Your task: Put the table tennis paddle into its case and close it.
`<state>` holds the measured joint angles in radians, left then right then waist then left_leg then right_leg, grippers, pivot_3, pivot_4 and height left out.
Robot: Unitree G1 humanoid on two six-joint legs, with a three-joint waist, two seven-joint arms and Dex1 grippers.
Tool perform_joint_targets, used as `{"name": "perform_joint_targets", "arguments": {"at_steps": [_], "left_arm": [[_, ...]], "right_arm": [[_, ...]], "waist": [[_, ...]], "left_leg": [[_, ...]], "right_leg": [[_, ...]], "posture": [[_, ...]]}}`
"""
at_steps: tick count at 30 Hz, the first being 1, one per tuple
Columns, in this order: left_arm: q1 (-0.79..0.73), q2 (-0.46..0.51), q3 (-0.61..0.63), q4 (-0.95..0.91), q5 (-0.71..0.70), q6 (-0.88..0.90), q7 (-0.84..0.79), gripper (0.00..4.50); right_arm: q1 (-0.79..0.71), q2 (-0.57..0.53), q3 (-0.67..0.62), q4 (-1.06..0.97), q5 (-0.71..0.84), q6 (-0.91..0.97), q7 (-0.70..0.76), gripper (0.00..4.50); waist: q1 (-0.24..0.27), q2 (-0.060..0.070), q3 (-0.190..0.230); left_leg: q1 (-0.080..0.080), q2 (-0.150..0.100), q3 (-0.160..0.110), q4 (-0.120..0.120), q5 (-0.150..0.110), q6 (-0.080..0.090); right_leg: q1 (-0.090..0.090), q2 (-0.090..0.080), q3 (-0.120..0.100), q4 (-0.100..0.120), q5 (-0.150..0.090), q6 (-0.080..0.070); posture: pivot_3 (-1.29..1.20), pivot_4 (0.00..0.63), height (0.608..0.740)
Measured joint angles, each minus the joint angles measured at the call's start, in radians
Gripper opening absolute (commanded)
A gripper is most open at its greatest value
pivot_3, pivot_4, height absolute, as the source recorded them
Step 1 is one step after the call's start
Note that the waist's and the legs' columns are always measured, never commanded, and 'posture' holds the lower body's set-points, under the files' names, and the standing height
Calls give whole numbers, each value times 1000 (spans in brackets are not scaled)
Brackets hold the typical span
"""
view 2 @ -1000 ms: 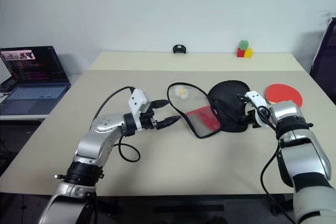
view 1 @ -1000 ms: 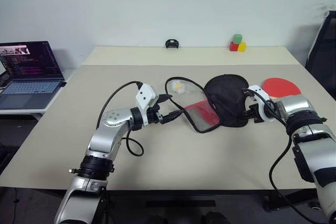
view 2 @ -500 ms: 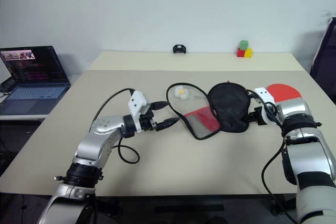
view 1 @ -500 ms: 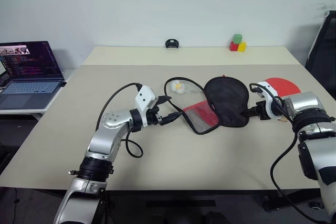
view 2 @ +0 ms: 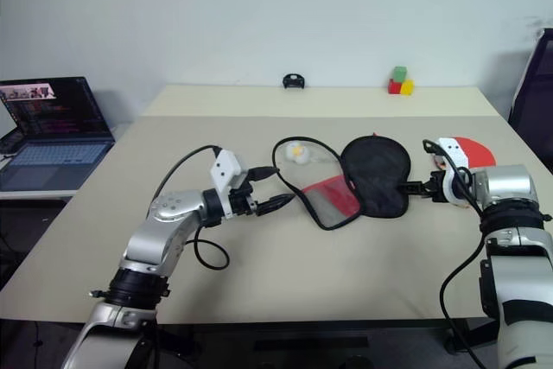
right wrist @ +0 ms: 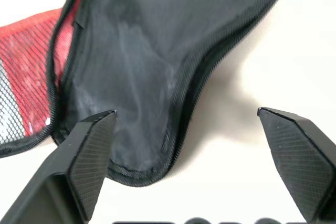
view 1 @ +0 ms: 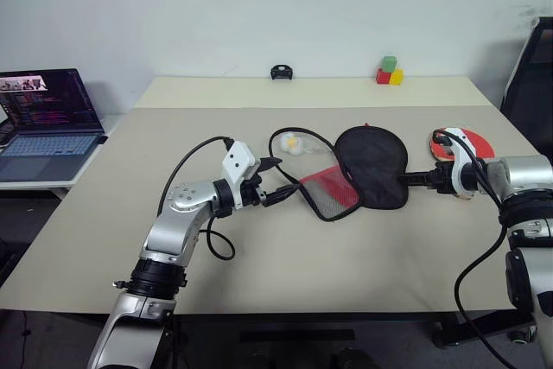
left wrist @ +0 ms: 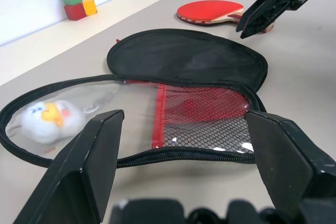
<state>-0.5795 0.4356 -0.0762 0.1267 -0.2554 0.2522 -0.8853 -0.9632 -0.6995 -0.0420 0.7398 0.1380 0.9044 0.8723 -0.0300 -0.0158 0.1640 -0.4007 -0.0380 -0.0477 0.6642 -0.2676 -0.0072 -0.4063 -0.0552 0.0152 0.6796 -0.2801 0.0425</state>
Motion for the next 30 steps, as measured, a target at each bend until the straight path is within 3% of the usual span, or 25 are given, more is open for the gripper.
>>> {"name": "perform_joint_targets", "arguments": {"at_steps": [4,10,16,30], "left_arm": [[-4,-1,-3,9,3,-4,-3,4015],[-37,-18,-14,41,11,-23,-15,4015],[-41,-22,-19,50,15,-28,-23,4015],[-62,-24,-22,76,21,-42,-33,4015]], "right_arm": [[115,-37,-169,-103,-7,-169,-241,4491],[128,-45,-245,-93,-38,-330,-474,4491],[163,-10,-250,-28,-37,-339,-560,4491],[17,47,-199,325,-69,-492,-623,4491]], "waist": [[16,0,0],[5,0,0],[-5,0,0],[-3,0,0]], "left_leg": [[-1,-1,1,0,0,0],[1,0,3,0,1,1],[2,1,6,0,1,2],[1,1,6,0,1,2]], "right_leg": [[0,-1,0,-1,0,0],[1,0,1,1,0,0],[1,0,2,1,0,0],[1,0,2,0,0,0]], "posture": [[0,150,740],[0,150,740],[0,150,740],[0,150,740]]}}
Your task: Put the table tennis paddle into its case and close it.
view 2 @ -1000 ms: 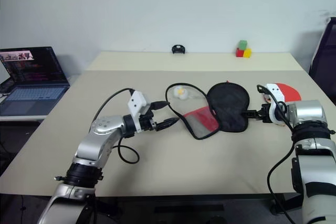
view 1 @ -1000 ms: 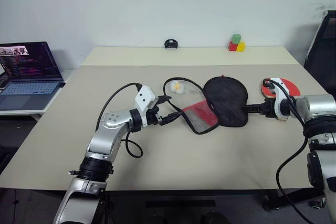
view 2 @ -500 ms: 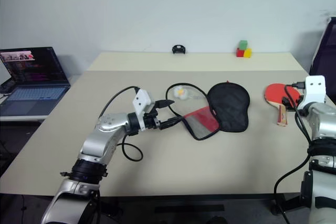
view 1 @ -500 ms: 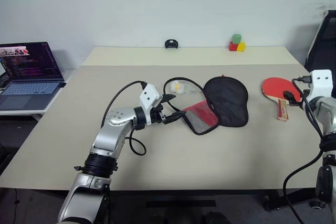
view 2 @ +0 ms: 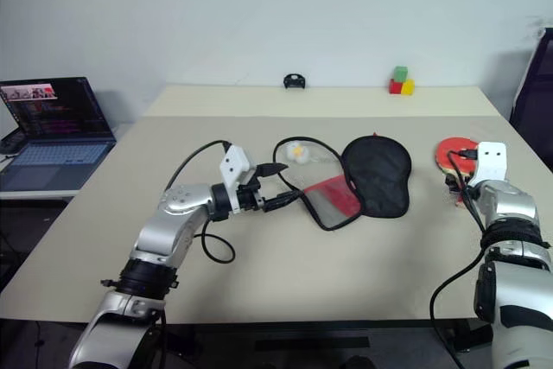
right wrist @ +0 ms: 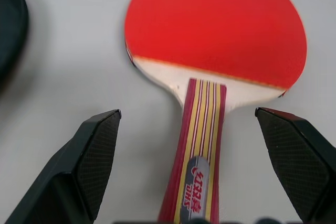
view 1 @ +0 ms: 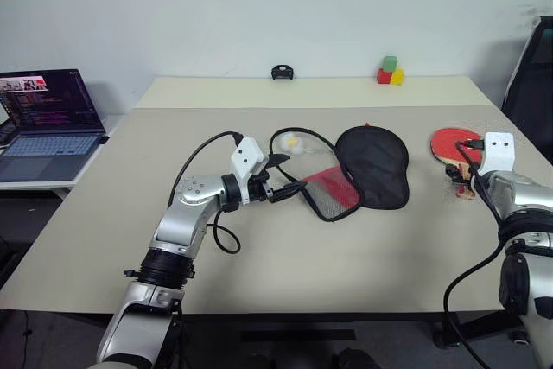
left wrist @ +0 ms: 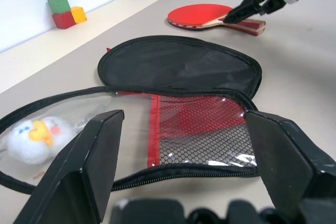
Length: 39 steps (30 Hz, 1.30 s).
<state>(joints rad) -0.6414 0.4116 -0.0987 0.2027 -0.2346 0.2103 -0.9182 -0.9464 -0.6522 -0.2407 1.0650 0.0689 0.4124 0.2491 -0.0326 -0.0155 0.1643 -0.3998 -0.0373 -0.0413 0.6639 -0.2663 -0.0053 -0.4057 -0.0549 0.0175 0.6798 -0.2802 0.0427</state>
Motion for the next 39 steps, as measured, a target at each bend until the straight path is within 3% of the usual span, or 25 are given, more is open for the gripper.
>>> {"name": "perform_joint_targets", "arguments": {"at_steps": [9,12,16,20,27,31,39], "left_arm": [[0,0,0,0,1,0,4,4015],[0,0,0,0,1,0,6,4015],[0,0,0,0,1,-1,11,4015],[0,0,0,1,1,-3,11,4015],[1,-1,0,1,1,-4,11,4015],[4,-2,-1,0,1,-4,11,4015],[21,-14,-16,-1,1,-5,3,4015]], "right_arm": [[-32,19,28,122,-12,-72,-31,4491],[-47,30,28,140,-11,-75,-28,3866],[-54,32,33,156,-12,-77,-18,2457],[-55,30,37,158,-13,-75,-10,1322],[-36,-6,80,125,-46,-39,53,1276],[27,-52,109,10,-48,46,134,1276],[374,-181,114,-586,5,398,305,1276]], "waist": [[-2,0,0],[-2,0,0],[-2,0,0],[-2,0,0],[-2,0,0],[1,0,0],[14,0,0]], "left_leg": [[0,0,0,0,0,0],[0,0,0,0,0,0],[0,0,0,0,0,0],[1,0,0,0,0,0],[0,0,0,0,0,0],[0,1,-1,0,0,0],[-1,0,-4,0,0,0]], "right_leg": [[0,0,0,0,0,0],[0,0,0,0,0,0],[0,0,0,0,0,0],[0,0,0,0,0,0],[1,0,0,0,0,0],[1,0,0,0,0,0],[1,0,-2,-1,0,0]], "posture": [[0,150,740],[0,150,740],[0,150,740],[0,150,740],[0,150,740],[0,150,740],[0,150,740]]}}
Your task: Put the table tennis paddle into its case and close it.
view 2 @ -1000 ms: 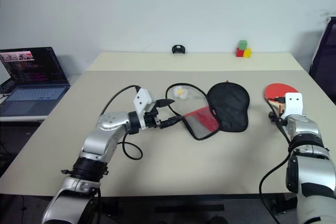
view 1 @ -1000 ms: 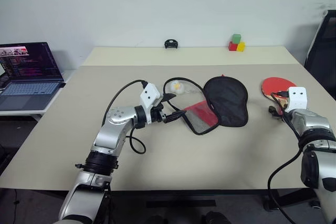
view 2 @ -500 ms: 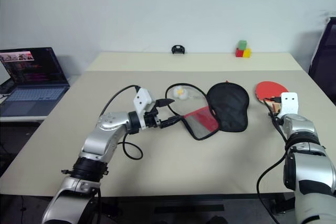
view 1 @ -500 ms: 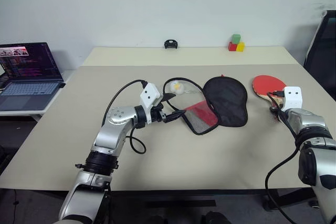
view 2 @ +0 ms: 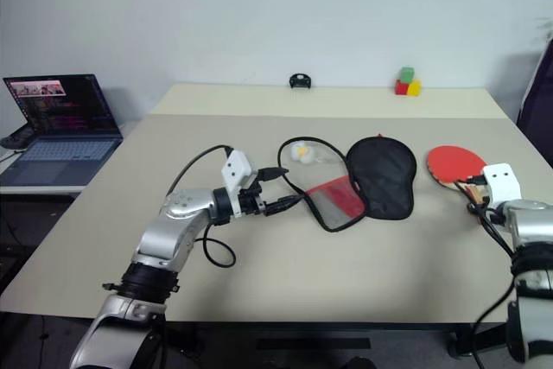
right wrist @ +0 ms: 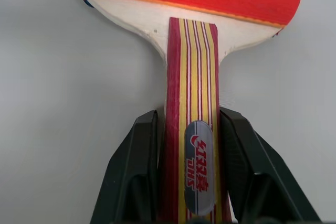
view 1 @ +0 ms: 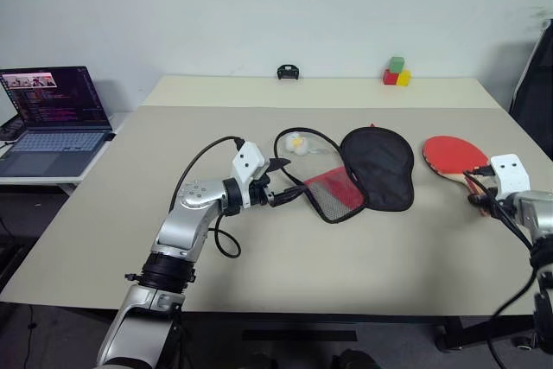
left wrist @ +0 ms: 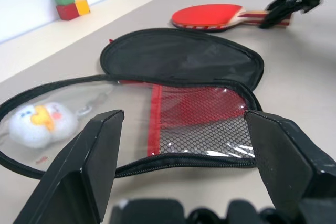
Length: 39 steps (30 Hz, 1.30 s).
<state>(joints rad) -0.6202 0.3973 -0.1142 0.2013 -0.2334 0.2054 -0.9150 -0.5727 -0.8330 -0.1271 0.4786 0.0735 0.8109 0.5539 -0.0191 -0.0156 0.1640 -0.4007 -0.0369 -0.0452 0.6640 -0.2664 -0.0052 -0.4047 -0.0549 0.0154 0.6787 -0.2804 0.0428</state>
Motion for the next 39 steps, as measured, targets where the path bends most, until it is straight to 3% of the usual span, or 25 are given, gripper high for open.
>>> {"name": "perform_joint_targets", "arguments": {"at_steps": [6,12,14,20,25,29,39], "left_arm": [[-2,-22,-10,1,0,-5,-15,4015],[-3,-29,-16,7,5,-16,-19,4015],[-3,-29,-16,10,7,-17,-21,4015],[-10,-29,-16,14,12,-17,-29,4015],[-10,-29,-16,14,15,-18,-31,4015],[-10,-28,-16,14,16,-18,-30,4015],[-10,-20,-16,14,21,-18,-30,4015]], "right_arm": [[241,-22,-49,-446,69,264,18,1276],[320,16,-87,-622,87,389,-11,1275],[318,34,-92,-631,87,407,-27,1275],[303,65,-112,-624,88,433,-43,3077],[240,95,-115,-545,105,426,-38,3077],[212,106,-107,-490,106,397,-31,3077],[147,128,-58,-335,105,222,9,3077]], "waist": [[-6,0,0],[-7,-1,-1],[-7,-2,-1],[-10,-6,-4],[-20,-8,-5],[-22,-9,-4],[-31,-11,-4]], "left_leg": [[1,0,-1,0,0,0],[2,0,-1,0,0,0],[2,0,-2,0,0,0],[3,0,-1,1,0,0],[7,1,-1,1,0,0],[21,2,-1,-1,0,0],[22,4,1,0,0,0]], "right_leg": [[0,1,0,1,0,0],[1,1,0,2,0,0],[1,1,0,2,0,0],[2,1,0,2,0,0],[5,2,1,2,1,-2],[19,3,1,0,1,-1],[19,4,1,1,1,-2]], "posture": [[0,150,740],[0,150,740],[0,150,740],[0,150,740],[0,150,740],[0,150,740],[0,150,740]]}}
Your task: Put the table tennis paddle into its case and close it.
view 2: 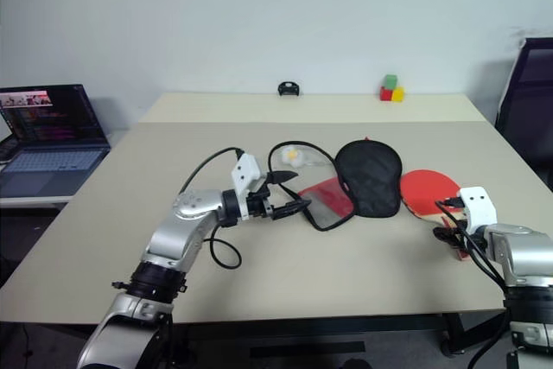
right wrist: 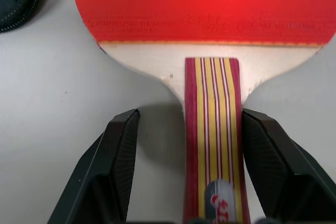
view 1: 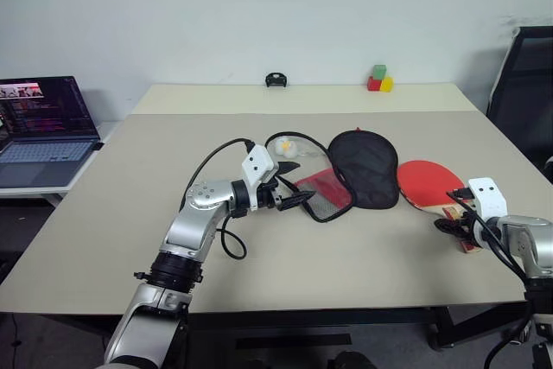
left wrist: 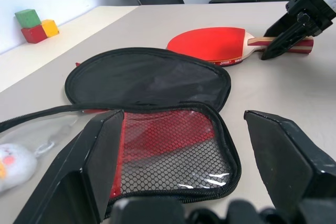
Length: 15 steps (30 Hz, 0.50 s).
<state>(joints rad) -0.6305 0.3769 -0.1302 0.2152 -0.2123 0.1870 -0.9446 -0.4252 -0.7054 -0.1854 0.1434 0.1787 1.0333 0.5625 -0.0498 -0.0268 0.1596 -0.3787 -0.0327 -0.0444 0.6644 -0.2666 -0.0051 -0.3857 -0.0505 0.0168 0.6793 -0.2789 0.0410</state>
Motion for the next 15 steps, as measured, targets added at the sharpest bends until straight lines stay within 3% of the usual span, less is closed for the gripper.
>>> {"name": "perform_joint_targets", "arguments": {"at_steps": [7,13,15], "left_arm": [[0,9,0,0,0,0,-1,4015],[0,16,0,0,1,0,-1,4015],[1,20,0,0,1,0,-1,4015]], "right_arm": [[-11,4,11,30,0,-23,-2,3077],[-31,35,-11,42,2,-2,-52,1278],[-34,41,-19,48,2,1,-66,1108]], "waist": [[-2,-1,-1],[-2,-3,-2],[0,-4,-2]], "left_leg": [[1,2,1,0,0,0],[1,3,1,0,0,0],[1,3,1,0,0,0]], "right_leg": [[1,1,0,0,1,-1],[1,1,0,-1,1,-1],[2,1,0,-1,1,-1]], "posture": [[0,150,740],[0,150,740],[0,150,740]]}}
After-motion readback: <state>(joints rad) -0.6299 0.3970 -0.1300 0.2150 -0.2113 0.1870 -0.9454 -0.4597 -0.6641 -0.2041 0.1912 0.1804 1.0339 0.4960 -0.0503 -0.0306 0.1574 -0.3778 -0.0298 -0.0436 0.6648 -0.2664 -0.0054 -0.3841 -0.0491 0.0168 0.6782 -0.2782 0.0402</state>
